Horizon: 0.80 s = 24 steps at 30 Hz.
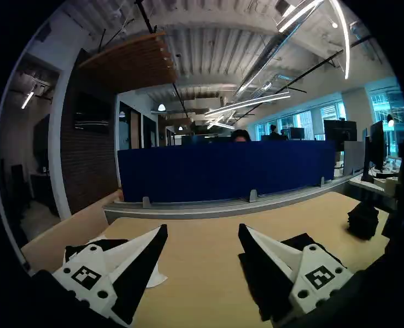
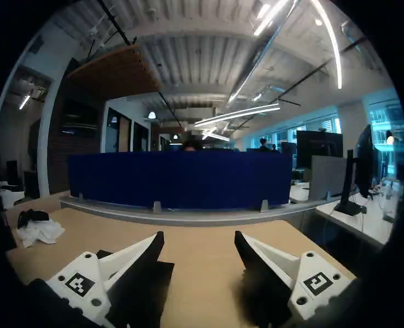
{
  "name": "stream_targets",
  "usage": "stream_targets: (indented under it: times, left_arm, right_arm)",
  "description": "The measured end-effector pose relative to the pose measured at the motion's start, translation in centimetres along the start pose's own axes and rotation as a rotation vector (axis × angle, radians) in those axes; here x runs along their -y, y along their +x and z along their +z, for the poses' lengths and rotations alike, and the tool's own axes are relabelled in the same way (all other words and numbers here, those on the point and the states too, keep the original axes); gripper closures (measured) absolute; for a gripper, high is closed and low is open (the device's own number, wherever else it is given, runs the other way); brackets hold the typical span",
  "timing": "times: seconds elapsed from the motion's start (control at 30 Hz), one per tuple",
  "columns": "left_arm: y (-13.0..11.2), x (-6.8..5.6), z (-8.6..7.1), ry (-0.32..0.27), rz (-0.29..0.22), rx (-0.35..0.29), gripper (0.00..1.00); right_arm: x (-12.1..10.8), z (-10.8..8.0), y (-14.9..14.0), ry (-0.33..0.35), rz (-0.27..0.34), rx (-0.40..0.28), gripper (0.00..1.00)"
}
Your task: Fold towel
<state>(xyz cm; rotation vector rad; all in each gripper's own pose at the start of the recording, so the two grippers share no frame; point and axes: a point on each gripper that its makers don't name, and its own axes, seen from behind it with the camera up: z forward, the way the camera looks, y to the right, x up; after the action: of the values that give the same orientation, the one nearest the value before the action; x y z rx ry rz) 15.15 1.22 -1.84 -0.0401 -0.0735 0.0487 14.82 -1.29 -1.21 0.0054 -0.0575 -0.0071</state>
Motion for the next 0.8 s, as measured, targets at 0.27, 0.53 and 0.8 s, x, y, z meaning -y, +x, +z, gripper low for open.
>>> stream_targets:
  times: [0.27,0.53,0.8]
  left_arm:
    - [3.4,-0.1,-0.3,-0.008,-0.013,0.023,0.04]
    - [4.9,-0.6,-0.4,-0.022,-0.008,0.023,0.04]
    - [5.2,-0.5,-0.3,-0.026,-0.017,0.027,0.04]
  right_arm:
    - [0.8,-0.4,3.3,0.016,-0.005,0.023,0.0]
    - [1.3,-0.3,4.5,0.039,0.007,0.034,0.05]
    - [2.2,-0.1,4.6,0.071,0.008,0.047,0.21]
